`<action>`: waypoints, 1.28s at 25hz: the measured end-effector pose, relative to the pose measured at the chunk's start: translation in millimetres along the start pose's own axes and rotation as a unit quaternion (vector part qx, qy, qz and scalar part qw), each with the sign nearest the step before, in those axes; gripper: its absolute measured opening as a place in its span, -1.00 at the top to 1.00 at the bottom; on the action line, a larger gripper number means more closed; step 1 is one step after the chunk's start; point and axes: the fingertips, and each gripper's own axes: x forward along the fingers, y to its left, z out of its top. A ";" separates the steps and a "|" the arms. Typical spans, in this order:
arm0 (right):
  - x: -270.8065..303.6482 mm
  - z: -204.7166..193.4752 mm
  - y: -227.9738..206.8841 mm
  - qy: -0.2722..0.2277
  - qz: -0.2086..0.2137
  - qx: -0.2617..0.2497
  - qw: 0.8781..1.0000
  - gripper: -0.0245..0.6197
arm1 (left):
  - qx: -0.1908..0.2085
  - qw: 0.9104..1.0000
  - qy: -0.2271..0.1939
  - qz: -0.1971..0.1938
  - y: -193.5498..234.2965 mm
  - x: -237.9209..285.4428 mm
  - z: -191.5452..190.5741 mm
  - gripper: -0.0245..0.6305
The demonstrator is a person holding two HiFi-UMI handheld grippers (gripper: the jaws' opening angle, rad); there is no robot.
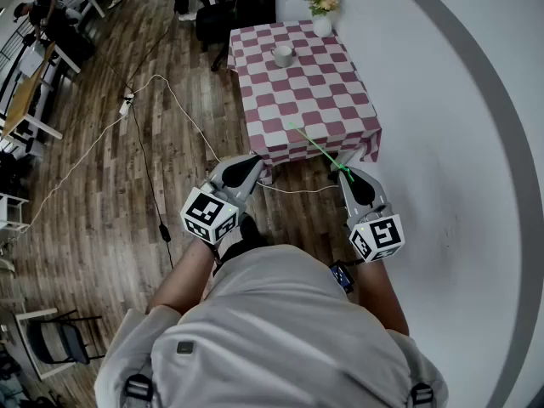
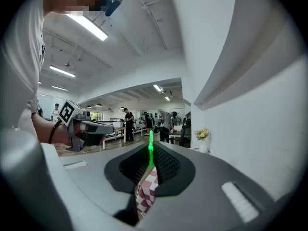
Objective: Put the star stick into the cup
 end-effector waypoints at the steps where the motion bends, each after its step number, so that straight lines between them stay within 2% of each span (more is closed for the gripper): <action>1: 2.2 -0.9 -0.8 0.001 0.001 0.000 1.000 0.84 | 0.000 1.000 0.000 0.000 1.9 1.3 -0.8 0.92; 11: 37.7 -2.7 -5.4 0.006 0.000 -0.005 1.000 0.84 | -0.001 1.000 0.001 -0.004 36.5 10.2 -4.5 0.92; 26: 162.5 14.5 20.7 0.022 -0.008 -0.006 1.000 0.84 | -0.018 1.000 0.001 -0.019 163.7 1.3 6.8 0.92; 32: 203.0 14.7 34.7 0.025 -0.011 -0.004 1.000 0.84 | -0.017 0.999 0.004 -0.034 195.5 -2.6 3.1 0.92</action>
